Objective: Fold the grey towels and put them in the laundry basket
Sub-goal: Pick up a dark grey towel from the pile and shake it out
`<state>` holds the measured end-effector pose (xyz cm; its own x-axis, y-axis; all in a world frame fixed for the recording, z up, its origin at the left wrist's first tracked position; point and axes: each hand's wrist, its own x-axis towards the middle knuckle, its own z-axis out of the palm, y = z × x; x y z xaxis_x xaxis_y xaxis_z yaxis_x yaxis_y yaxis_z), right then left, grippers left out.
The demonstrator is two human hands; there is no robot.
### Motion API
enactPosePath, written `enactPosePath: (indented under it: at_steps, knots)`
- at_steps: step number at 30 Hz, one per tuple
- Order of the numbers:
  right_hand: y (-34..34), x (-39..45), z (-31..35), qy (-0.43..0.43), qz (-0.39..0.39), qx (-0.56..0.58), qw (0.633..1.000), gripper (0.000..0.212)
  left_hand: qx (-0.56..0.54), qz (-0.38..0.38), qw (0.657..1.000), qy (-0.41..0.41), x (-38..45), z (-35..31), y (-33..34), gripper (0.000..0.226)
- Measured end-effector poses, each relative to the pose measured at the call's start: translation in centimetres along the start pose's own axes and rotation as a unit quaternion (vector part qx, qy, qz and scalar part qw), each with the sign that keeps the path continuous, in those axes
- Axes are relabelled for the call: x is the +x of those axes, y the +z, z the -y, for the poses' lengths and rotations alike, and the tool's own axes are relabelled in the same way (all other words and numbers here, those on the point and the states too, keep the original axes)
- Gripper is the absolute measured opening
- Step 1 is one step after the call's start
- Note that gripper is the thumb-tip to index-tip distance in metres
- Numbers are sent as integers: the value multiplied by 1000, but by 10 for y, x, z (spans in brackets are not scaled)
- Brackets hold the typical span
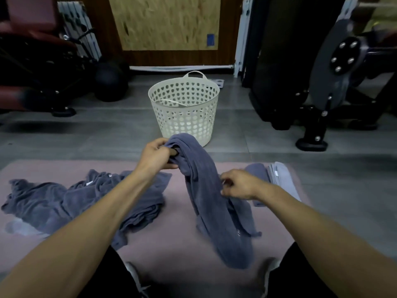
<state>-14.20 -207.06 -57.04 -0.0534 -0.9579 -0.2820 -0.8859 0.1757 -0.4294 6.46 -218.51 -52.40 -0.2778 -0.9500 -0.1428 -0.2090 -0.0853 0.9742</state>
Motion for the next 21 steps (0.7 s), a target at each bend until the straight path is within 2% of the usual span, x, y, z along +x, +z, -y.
enactPosePath:
  at_steps: [2, 5, 7, 9, 11, 12, 13, 14, 15, 16, 17, 18, 21]
  knots:
    - [6, 1, -11, 8, -6, 40, 999, 17, -7, 19, 1000, -23, 0, 0, 6, 22]
    - [0, 4, -6, 20, -13, 139, 990, 6, 3, 44, 998, -38, 1, 3, 16, 21]
    - [0, 5, 1, 16, 10, 192, 981, 11, -5, 42, 998, -48, 4, 5, 20, 19]
    - [3, 9, 3, 11, 2, 194, 981, 14, -6, 44, 997, -66, 9, 10, 20, 14]
    - [-1, 14, 6, 12, -31, 194, 980, 22, 85, 36, 993, -79, 19, 18, 13, 16]
    - [-6, 15, 7, 8, -55, 203, 978, 24, 191, 36, 978, -70, 25, 23, 6, 25]
    - [-11, 17, 9, -7, -81, 220, 972, 25, 314, 48, 947, -50, 28, 28, 1, 41]
    - [-16, 18, 12, -29, -103, 240, 965, 26, 412, 76, 908, -19, 30, 33, -3, 66]
    - [-21, 19, 14, -51, -117, 250, 960, 28, 450, 117, 885, 23, 29, 36, -3, 96]
    - [-23, 20, 17, -69, -121, 250, 958, 29, 436, 167, 882, 59, 24, 37, 1, 116]
    - [-24, 21, 20, -81, -118, 244, 959, 27, 402, 205, 888, 87, 16, 36, 10, 121]
    - [-24, 22, 22, -86, -113, 243, 960, 24, 367, 220, 895, 122, 10, 34, 19, 112]
    - [-24, 23, 27, -86, -128, 278, 948, 16, 323, 158, 916, 179, 6, 33, 41, 30]
